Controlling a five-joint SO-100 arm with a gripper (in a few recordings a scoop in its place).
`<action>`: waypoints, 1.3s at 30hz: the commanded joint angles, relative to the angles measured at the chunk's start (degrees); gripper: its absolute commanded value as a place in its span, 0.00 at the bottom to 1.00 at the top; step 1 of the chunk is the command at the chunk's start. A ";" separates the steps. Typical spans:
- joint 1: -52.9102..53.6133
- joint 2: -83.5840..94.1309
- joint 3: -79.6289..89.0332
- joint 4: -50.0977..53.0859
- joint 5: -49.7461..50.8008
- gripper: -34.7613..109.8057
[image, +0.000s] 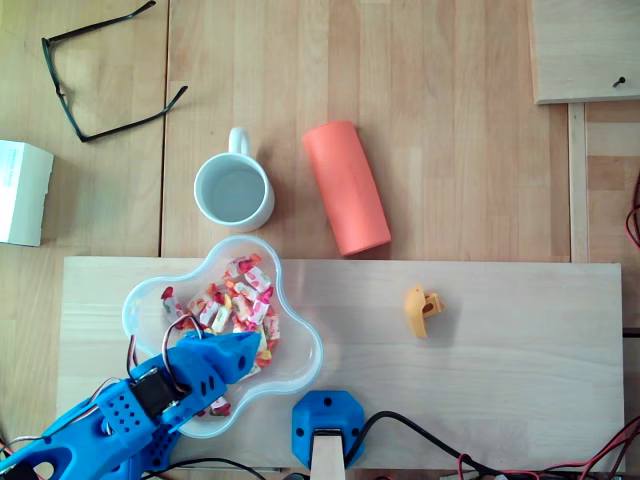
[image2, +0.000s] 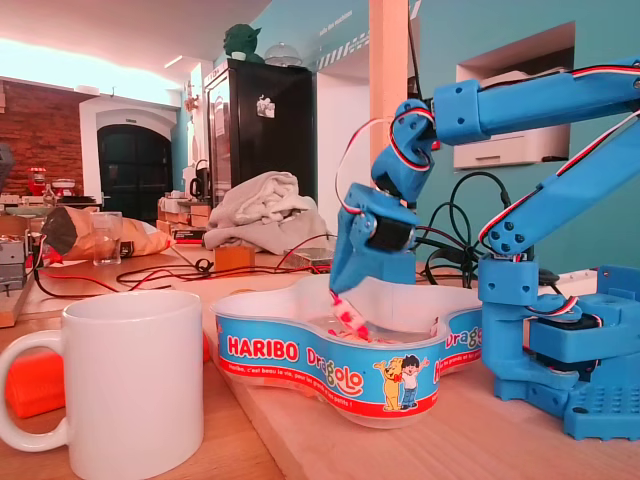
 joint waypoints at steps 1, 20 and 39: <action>-0.09 1.49 -4.31 0.18 -0.70 0.23; -2.46 1.67 -21.71 0.26 -0.53 0.23; -23.99 1.49 -26.81 0.26 -0.44 0.23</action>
